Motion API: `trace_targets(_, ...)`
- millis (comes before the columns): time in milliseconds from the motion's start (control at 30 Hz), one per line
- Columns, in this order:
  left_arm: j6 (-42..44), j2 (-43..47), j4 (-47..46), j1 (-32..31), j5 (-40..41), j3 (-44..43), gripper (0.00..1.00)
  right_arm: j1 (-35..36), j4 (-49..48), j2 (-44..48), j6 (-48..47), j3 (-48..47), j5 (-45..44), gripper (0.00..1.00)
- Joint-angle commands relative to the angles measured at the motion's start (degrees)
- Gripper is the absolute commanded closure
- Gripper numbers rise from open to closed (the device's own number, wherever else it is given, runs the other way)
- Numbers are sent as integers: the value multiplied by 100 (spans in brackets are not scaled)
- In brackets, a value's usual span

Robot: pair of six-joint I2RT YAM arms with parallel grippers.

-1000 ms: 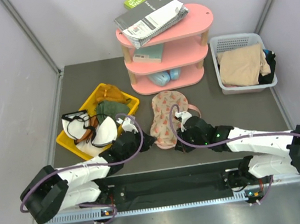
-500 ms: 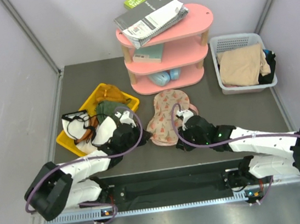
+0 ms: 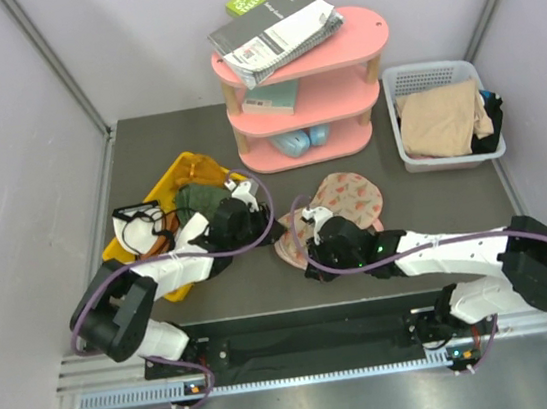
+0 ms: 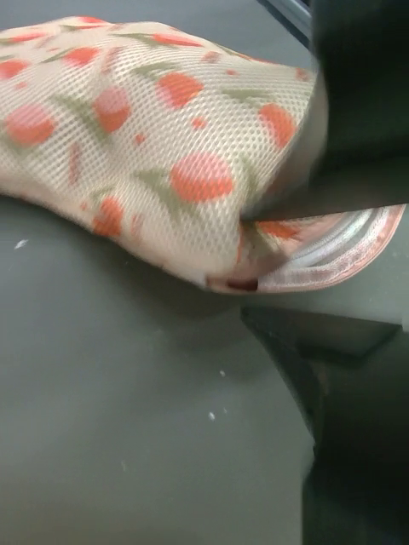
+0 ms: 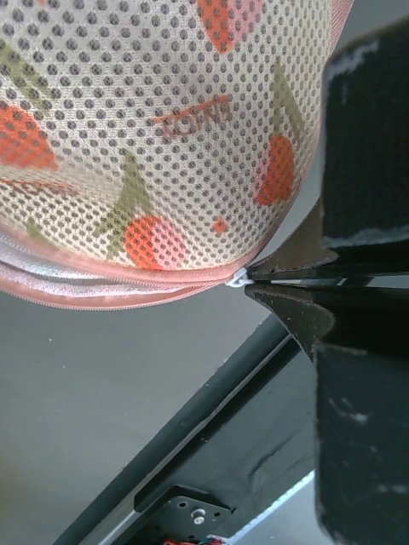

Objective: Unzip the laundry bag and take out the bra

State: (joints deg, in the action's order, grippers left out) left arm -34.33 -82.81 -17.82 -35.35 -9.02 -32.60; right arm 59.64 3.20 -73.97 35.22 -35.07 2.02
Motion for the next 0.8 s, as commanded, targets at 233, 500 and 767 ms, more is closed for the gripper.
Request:
trace_targets(233, -688, 1669, 667, 99, 375, 691, 28, 118, -478, -389, 90, -501, 149, 100)
trace_targets(500, -1594, 2067, 280, -146, 84, 1379, 28, 118, -681, -574, 81, -571, 220, 100)
trace_targets(767, -1911, 1874, -318, -323, 146, 1590, 28, 118, -777, -636, 64, -580, 290, 100)
